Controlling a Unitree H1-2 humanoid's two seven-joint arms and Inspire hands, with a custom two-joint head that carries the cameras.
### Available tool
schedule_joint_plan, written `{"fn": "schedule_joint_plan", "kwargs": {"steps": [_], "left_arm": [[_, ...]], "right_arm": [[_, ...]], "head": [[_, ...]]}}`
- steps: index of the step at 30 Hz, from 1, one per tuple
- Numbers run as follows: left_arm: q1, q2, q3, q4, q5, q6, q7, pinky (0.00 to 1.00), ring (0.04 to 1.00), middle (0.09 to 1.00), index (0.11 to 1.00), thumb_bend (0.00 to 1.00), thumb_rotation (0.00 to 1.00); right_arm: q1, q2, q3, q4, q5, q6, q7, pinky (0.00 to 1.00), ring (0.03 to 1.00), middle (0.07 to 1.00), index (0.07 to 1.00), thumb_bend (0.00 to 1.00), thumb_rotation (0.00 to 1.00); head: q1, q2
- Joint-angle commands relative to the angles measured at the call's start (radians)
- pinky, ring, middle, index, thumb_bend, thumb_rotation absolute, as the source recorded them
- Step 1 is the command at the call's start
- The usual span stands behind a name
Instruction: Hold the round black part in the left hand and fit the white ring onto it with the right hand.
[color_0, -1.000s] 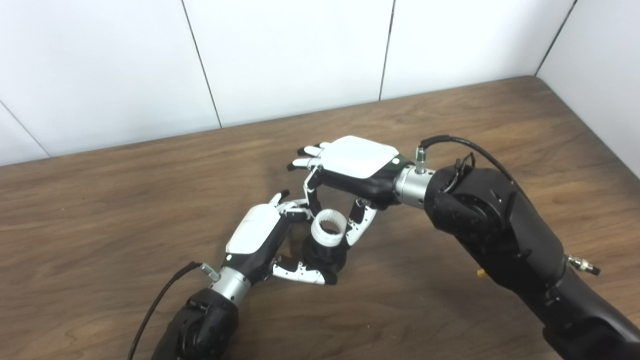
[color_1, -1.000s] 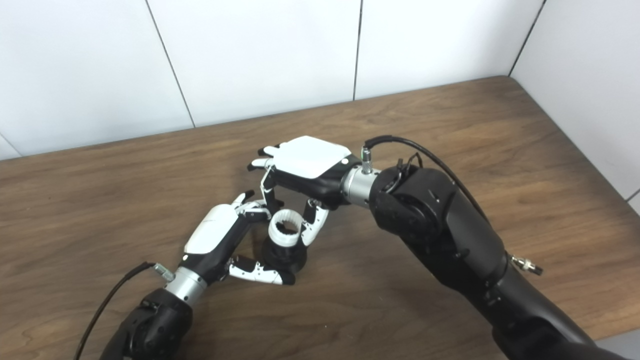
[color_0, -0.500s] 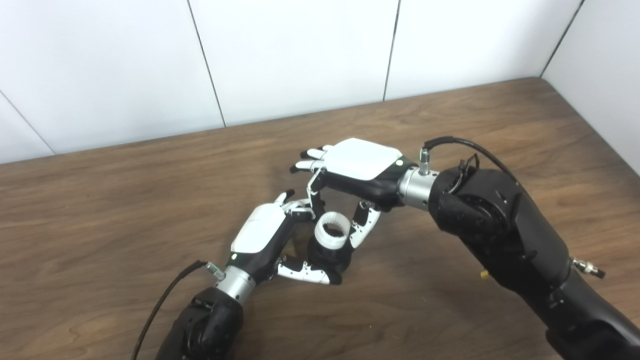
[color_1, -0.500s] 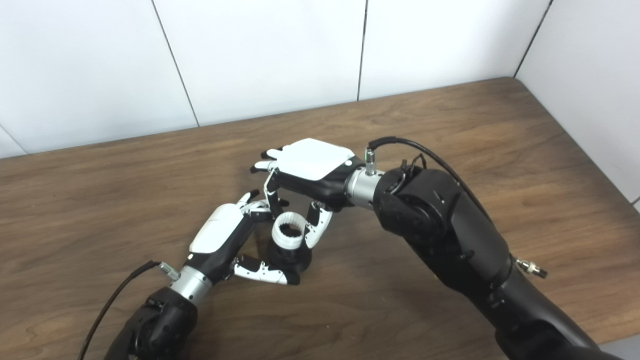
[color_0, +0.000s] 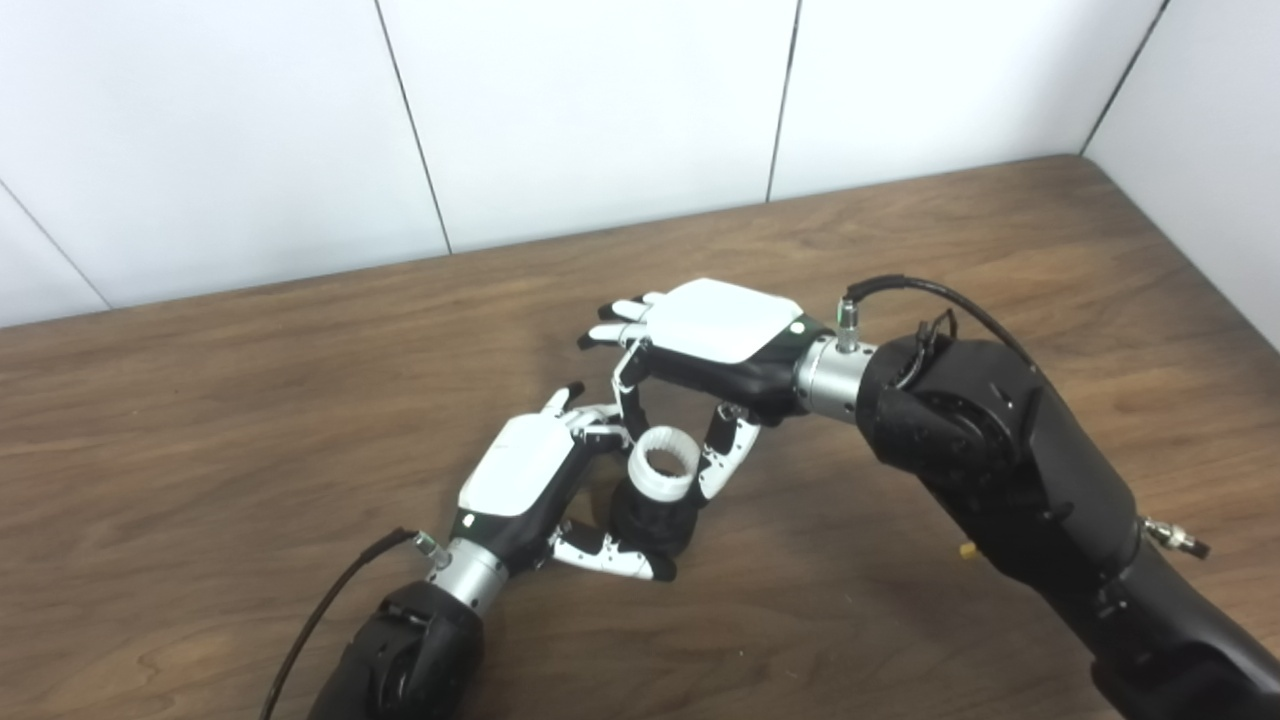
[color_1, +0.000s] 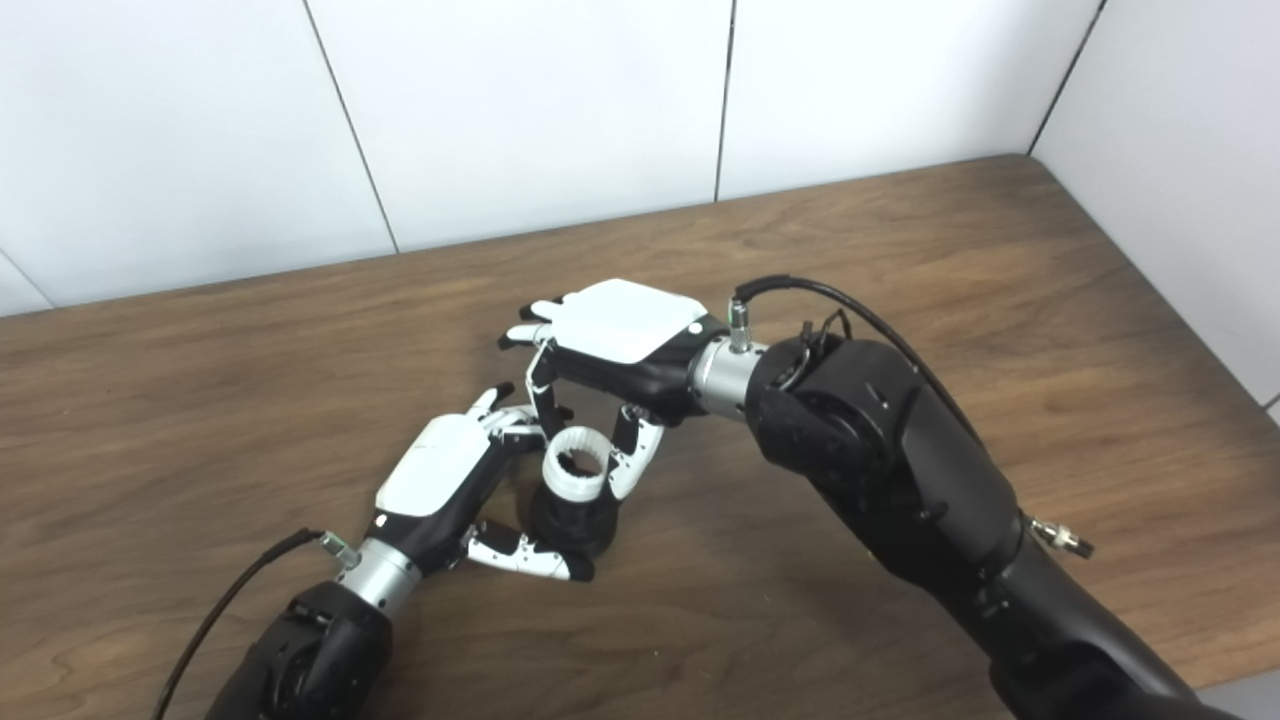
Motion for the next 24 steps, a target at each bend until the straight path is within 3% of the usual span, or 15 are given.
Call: {"fn": "schedule_joint_plan", "kwargs": {"steps": [1, 24], "left_arm": [[-0.032, -0.001, -0.003, -0.01, 0.01, -0.037, 0.045, 1.0, 0.855, 0.855, 0.479, 0.51, 0.05], [-0.032, -0.005, -0.004, -0.017, 0.019, -0.033, 0.053, 1.0, 0.863, 0.869, 0.479, 0.51, 0.05]], "right_arm": [[-0.027, 0.0, -0.012, -0.039, 0.001, -0.02, -0.022, 1.0, 1.0, 0.946, 0.482, 0.52, 0.13], [-0.006, 0.003, 0.007, -0.042, -0.016, -0.01, 0.0, 1.0, 1.0, 0.953, 0.483, 0.52, 0.14]], "head": [[-0.001, 0.0], [0.002, 0.011]]}}
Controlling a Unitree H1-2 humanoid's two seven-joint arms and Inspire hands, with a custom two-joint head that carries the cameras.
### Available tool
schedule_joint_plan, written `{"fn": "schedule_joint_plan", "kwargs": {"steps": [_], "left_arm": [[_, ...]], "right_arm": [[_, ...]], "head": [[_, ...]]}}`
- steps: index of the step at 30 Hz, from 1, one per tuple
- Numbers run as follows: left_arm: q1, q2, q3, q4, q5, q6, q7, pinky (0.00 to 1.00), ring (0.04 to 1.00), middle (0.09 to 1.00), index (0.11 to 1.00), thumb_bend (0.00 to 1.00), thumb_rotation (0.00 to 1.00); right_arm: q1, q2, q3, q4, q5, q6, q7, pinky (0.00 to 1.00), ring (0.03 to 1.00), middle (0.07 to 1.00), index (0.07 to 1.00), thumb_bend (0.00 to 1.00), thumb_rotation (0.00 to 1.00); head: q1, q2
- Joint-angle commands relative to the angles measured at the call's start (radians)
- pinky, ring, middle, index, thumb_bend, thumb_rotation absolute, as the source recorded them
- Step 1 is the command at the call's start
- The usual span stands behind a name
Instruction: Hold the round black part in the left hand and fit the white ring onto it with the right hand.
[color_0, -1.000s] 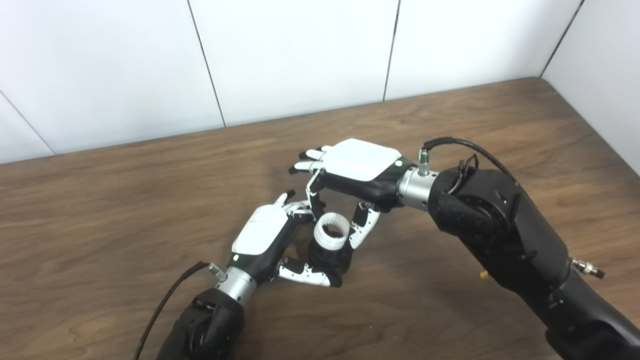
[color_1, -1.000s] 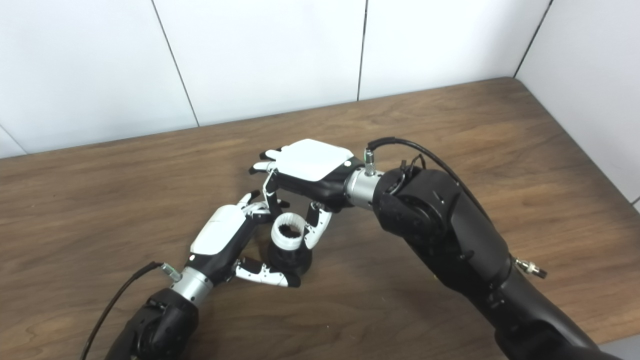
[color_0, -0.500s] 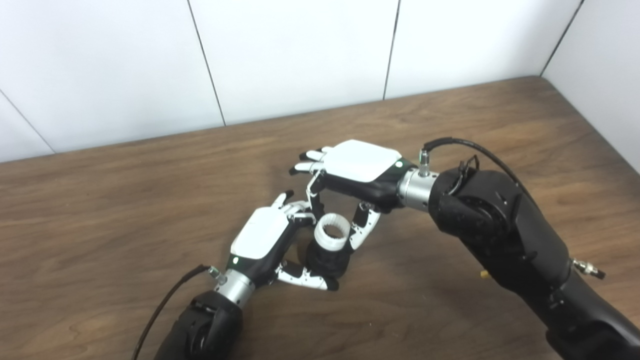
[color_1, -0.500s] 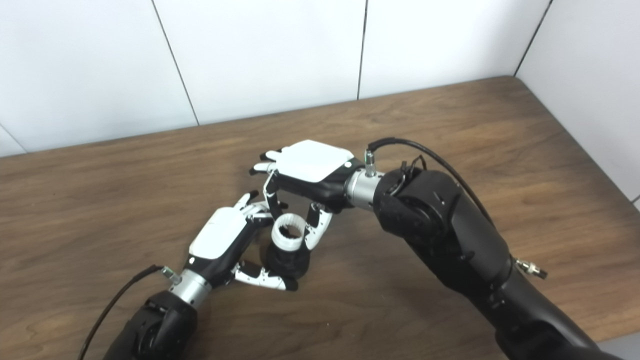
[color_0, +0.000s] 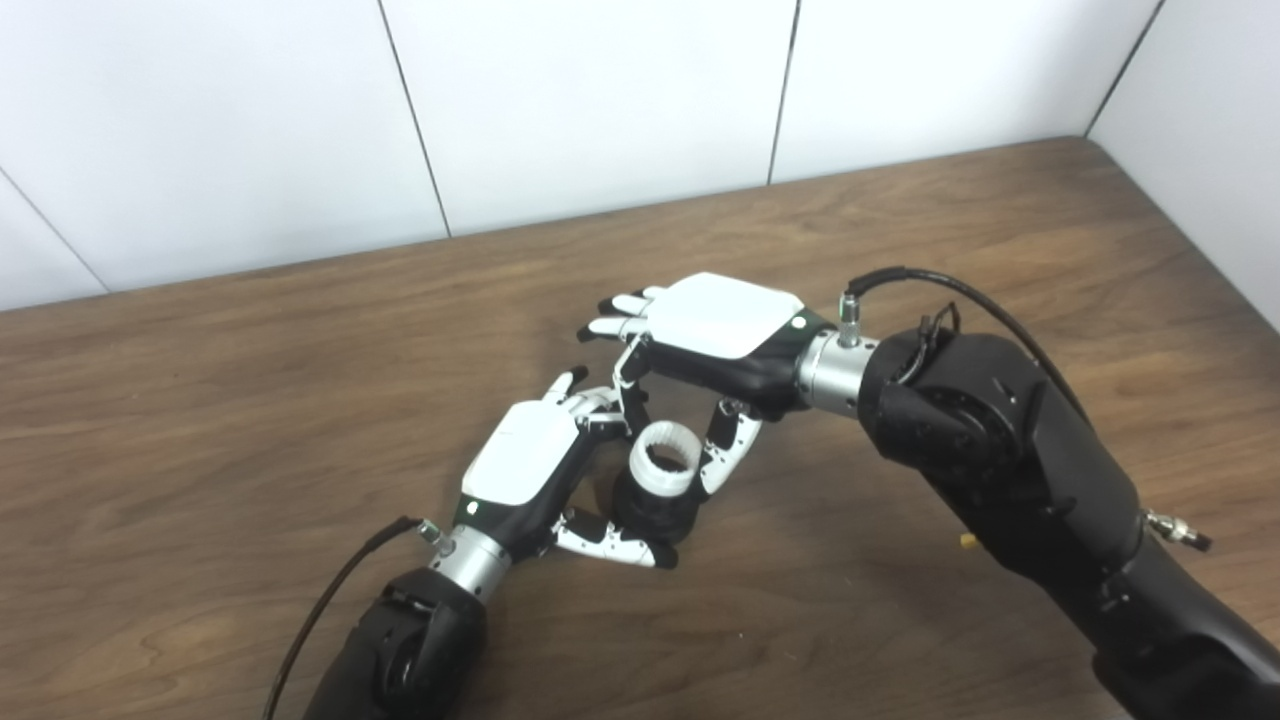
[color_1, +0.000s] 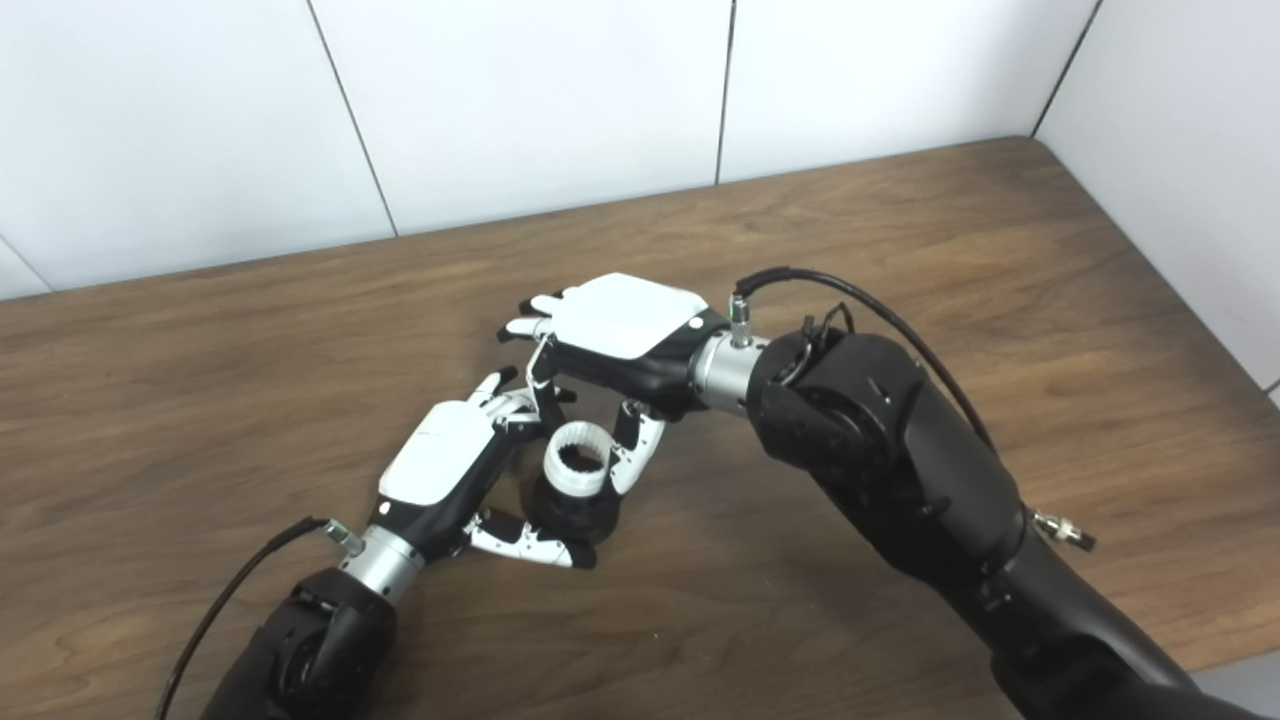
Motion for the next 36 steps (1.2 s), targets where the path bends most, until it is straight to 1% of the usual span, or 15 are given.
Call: {"fn": "schedule_joint_plan", "kwargs": {"steps": [1, 11, 19, 26, 36], "left_arm": [[-0.031, -0.006, 0.004, -0.025, -0.002, -0.011, 0.024, 1.0, 0.862, 0.869, 0.479, 0.51, 0.05], [-0.028, -0.01, 0.004, -0.02, -0.002, -0.012, 0.03, 1.0, 0.857, 0.865, 0.479, 0.51, 0.05], [-0.022, -0.012, 0.007, -0.027, -0.006, -0.009, 0.028, 1.0, 0.854, 0.862, 0.479, 0.51, 0.05], [-0.02, -0.011, 0.005, -0.027, -0.005, -0.013, 0.03, 1.0, 0.857, 0.863, 0.479, 0.51, 0.05], [-0.016, -0.012, 0.006, -0.029, -0.012, -0.011, 0.026, 1.0, 0.856, 0.863, 0.479, 0.51, 0.05]], "right_arm": [[-0.021, 0.002, -0.006, -0.028, -0.008, -0.011, -0.004, 1.0, 1.0, 0.953, 0.483, 0.52, 0.14], [0.012, 0.01, 0.006, -0.005, -0.016, -0.02, -0.021, 1.0, 1.0, 0.945, 0.482, 0.52, 0.13], [0.04, 0.022, 0.02, 0.011, -0.036, -0.043, -0.05, 1.0, 1.0, 0.945, 0.482, 0.52, 0.13], [0.057, 0.026, 0.017, 0.02, -0.042, -0.058, -0.071, 1.0, 1.0, 0.945, 0.482, 0.52, 0.13], [0.063, 0.031, 0.011, 0.022, -0.048, -0.051, -0.076, 1.0, 1.0, 0.95, 0.482, 0.52, 0.13]], "head": [[0.0, 0.001], [0.008, -0.004], [0.005, -0.005], [0.008, -0.007], [0.006, -0.01]]}}
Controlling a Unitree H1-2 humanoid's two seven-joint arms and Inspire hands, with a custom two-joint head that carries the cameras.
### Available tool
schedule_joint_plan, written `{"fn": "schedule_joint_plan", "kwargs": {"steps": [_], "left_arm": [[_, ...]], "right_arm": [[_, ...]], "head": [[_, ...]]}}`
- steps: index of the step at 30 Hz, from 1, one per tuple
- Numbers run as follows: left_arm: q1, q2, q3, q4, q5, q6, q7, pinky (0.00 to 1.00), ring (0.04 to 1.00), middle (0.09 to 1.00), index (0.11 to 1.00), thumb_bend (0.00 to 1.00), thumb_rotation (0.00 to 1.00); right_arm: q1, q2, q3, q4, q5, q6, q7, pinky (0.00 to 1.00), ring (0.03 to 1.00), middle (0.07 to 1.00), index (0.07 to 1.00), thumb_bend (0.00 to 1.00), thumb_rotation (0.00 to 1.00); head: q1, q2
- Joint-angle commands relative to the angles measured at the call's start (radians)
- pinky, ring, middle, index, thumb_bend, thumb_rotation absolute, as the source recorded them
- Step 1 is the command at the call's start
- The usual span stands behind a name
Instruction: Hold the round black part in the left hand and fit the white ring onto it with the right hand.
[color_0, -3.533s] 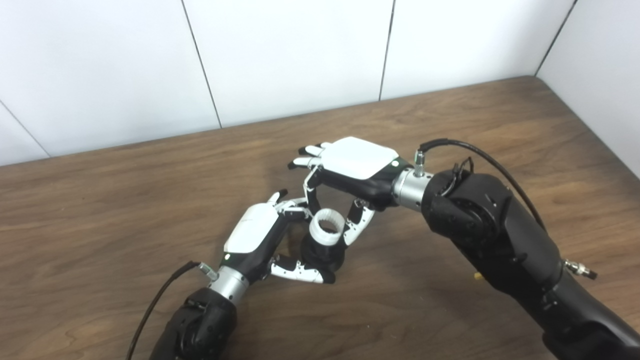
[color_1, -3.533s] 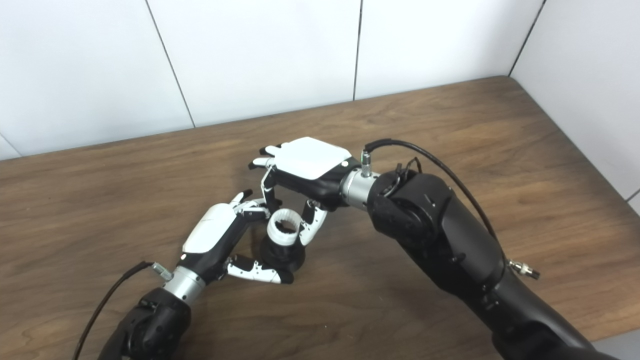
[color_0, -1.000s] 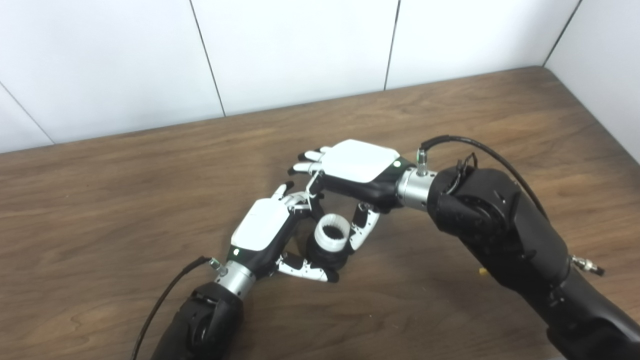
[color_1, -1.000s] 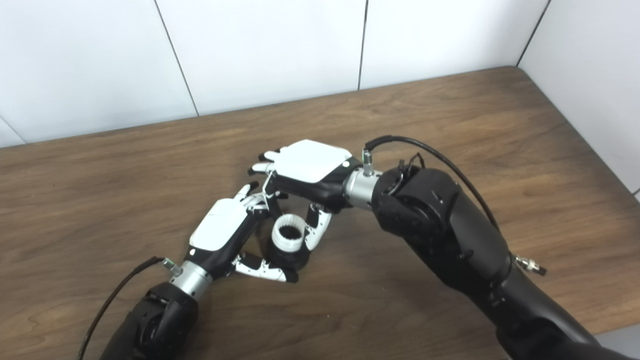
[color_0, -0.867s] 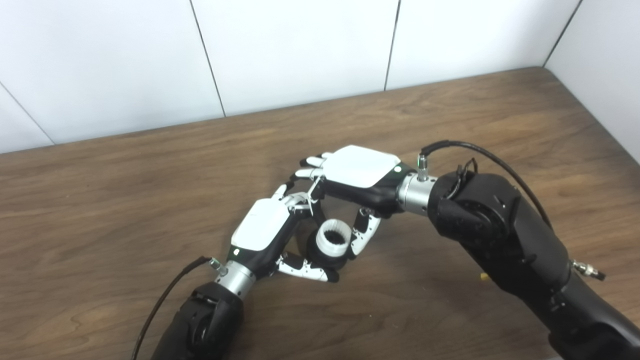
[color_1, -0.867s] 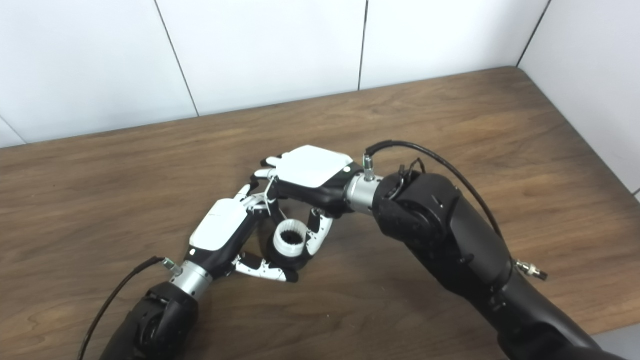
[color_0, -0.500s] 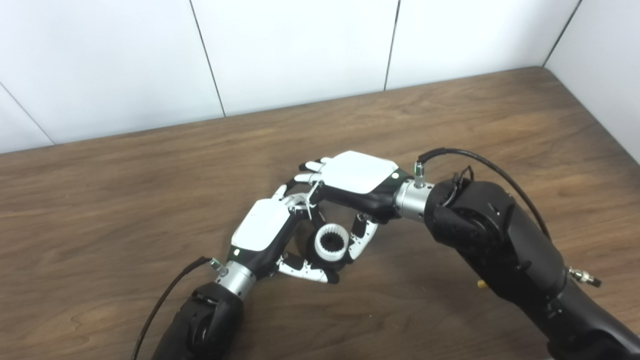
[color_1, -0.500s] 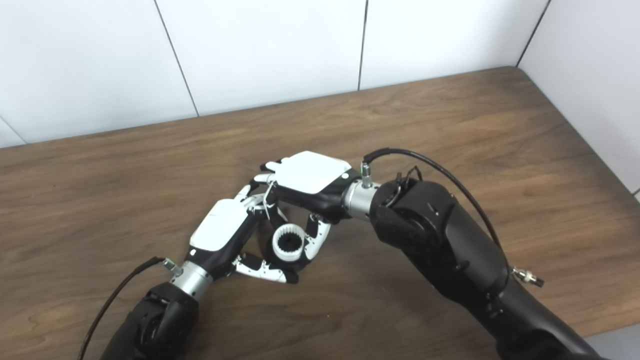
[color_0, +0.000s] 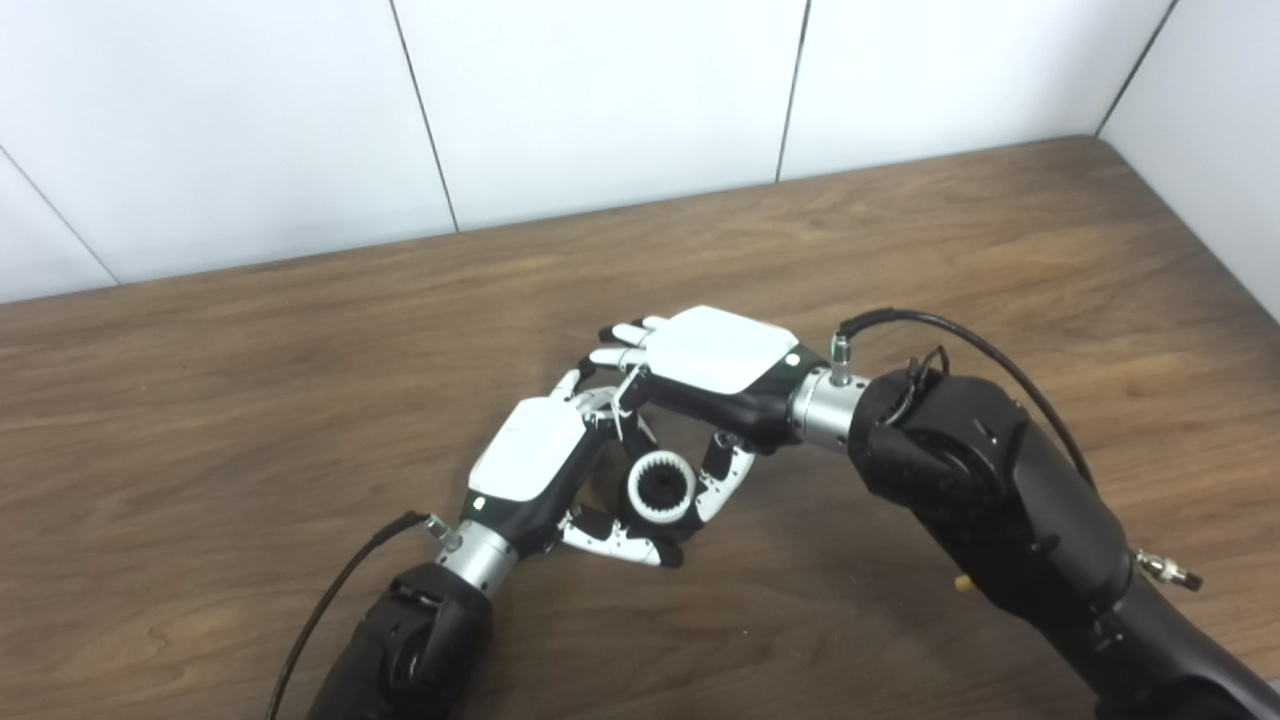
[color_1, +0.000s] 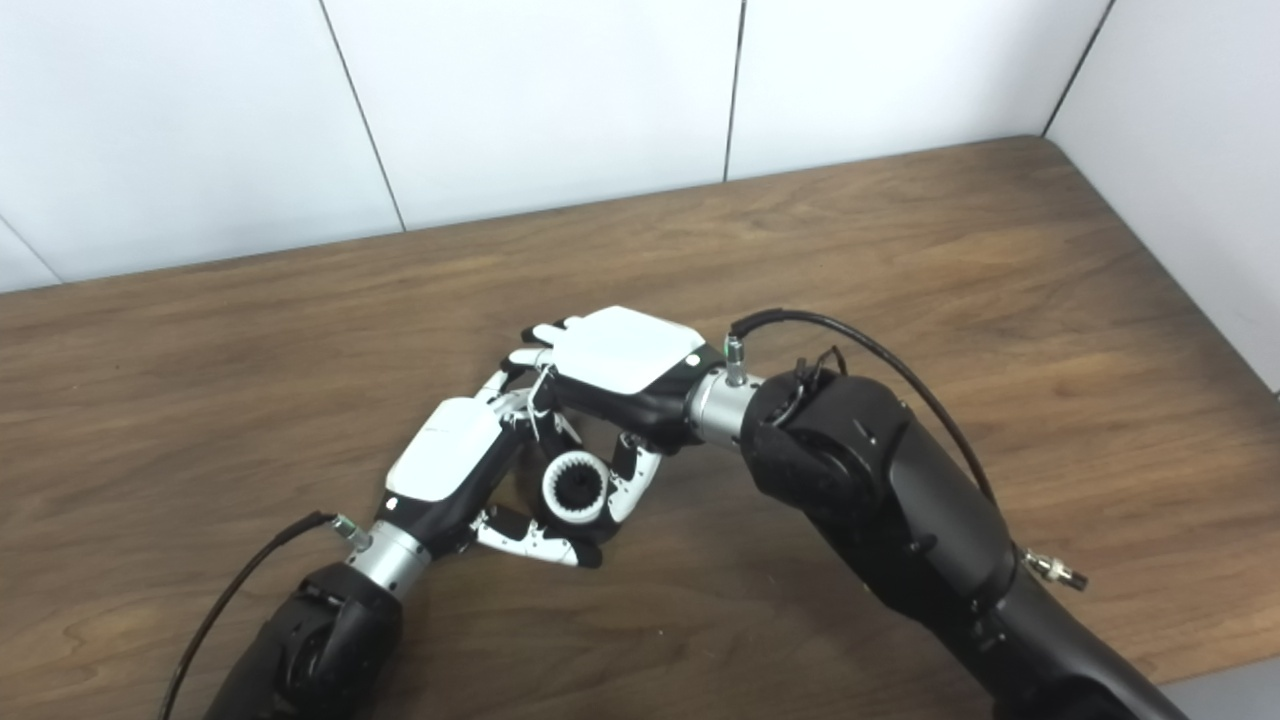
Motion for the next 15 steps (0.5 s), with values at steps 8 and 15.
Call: {"fn": "schedule_joint_plan", "kwargs": {"steps": [8, 15], "left_arm": [[-0.013, -0.008, 0.005, -0.032, -0.012, -0.018, 0.031, 1.0, 0.854, 0.86, 0.478, 0.51, 0.05], [-0.01, -0.006, 0.002, -0.029, -0.012, -0.027, 0.037, 1.0, 0.855, 0.862, 0.478, 0.51, 0.05]], "right_arm": [[-0.012, -0.007, -0.013, 0.0, -0.006, -0.018, -0.02, 1.0, 1.0, 0.944, 0.482, 0.52, 0.13], [-0.018, -0.006, -0.015, 0.014, -0.014, -0.012, -0.018, 1.0, 1.0, 0.943, 0.482, 0.52, 0.13]], "head": [[-0.005, -0.001], [-0.01, -0.003]]}}
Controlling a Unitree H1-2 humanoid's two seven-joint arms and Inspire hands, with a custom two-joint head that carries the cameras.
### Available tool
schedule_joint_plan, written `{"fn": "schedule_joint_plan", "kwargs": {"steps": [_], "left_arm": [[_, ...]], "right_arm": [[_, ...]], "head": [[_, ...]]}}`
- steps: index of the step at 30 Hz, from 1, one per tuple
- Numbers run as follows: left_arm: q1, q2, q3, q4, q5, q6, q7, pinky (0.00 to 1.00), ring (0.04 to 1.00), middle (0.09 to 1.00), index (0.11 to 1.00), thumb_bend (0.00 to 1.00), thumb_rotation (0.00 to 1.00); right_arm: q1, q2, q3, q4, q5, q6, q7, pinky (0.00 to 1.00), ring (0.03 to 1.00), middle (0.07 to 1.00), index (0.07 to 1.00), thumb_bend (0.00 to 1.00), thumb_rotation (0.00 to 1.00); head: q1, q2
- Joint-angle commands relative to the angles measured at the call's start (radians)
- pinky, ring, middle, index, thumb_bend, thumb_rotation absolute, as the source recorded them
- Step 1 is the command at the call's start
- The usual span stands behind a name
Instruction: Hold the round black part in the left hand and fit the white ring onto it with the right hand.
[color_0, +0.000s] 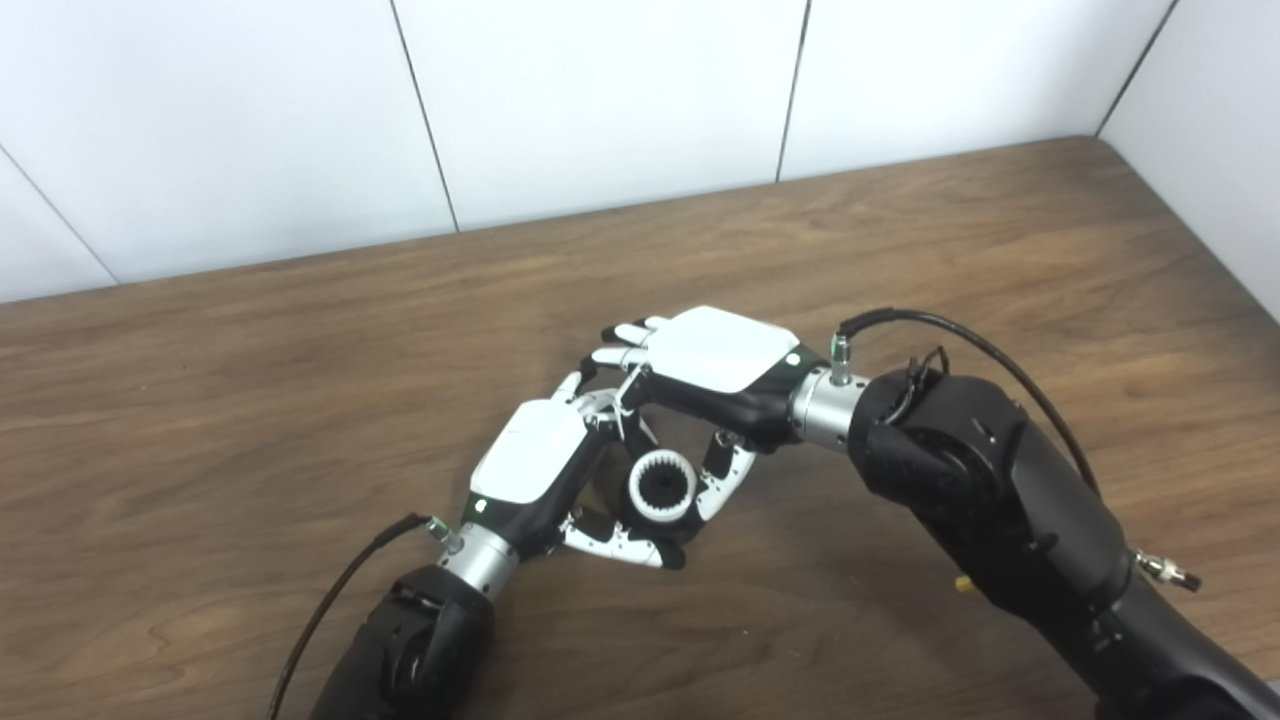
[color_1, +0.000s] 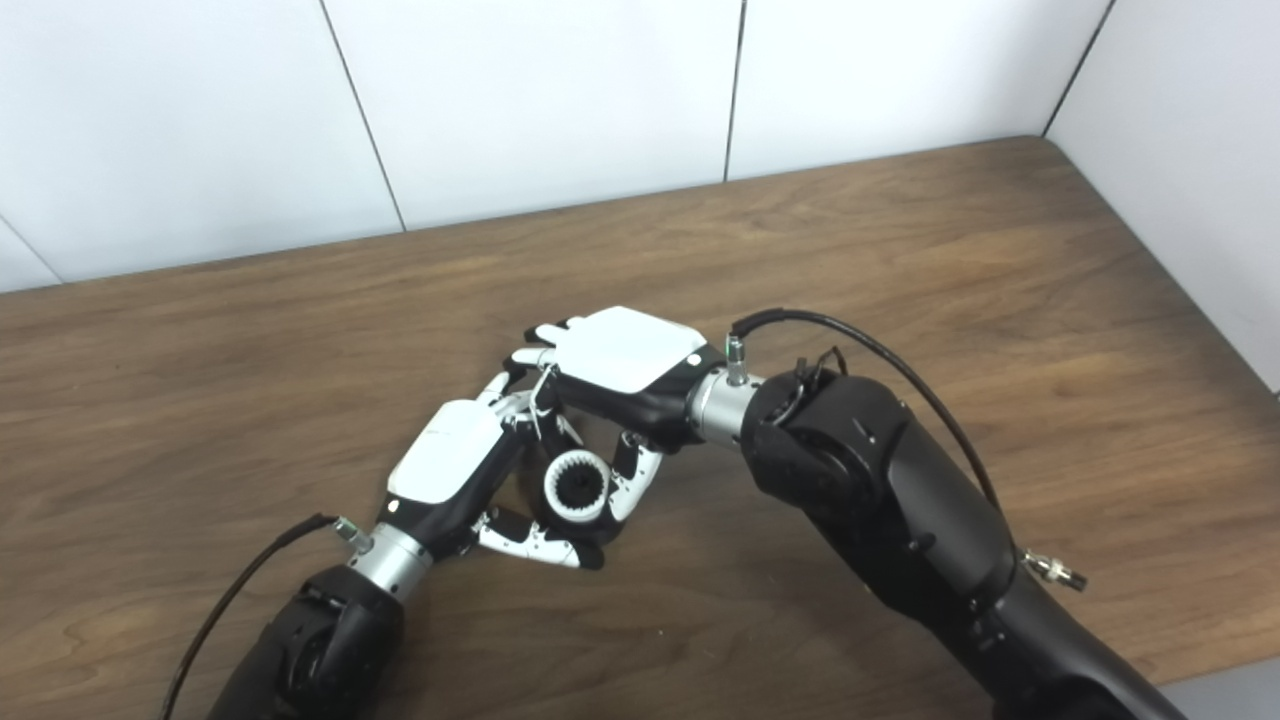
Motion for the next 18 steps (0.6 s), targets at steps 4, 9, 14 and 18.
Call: {"fn": "schedule_joint_plan", "kwargs": {"steps": [4, 9, 14, 18], "left_arm": [[-0.012, -0.003, 0.002, -0.032, -0.009, -0.026, 0.034, 1.0, 0.854, 0.861, 0.478, 0.51, 0.05], [-0.01, -0.001, 0.003, -0.032, -0.012, -0.029, 0.034, 1.0, 0.853, 0.862, 0.478, 0.51, 0.05], [-0.008, -0.002, 0.003, -0.034, -0.017, -0.029, 0.032, 1.0, 0.857, 0.865, 0.478, 0.51, 0.05], [-0.009, -0.002, 0.003, -0.033, -0.016, -0.028, 0.031, 1.0, 0.855, 0.864, 0.478, 0.51, 0.05]], "right_arm": [[-0.022, -0.005, -0.008, 0.004, -0.018, -0.009, -0.006, 1.0, 1.0, 0.942, 0.482, 0.52, 0.13], [-0.024, -0.006, -0.01, 0.011, -0.019, -0.01, -0.009, 1.0, 1.0, 0.939, 0.482, 0.52, 0.13], [-0.024, -0.007, -0.014, 0.015, -0.02, -0.006, -0.01, 1.0, 1.0, 0.939, 0.482, 0.52, 0.13], [-0.022, -0.01, -0.015, 0.017, -0.022, -0.004, -0.008, 1.0, 1.0, 0.943, 0.482, 0.52, 0.14]], "head": [[-0.007, 0.0], [-0.007, 0.0], [-0.006, 0.003], [-0.004, 0.002]]}}
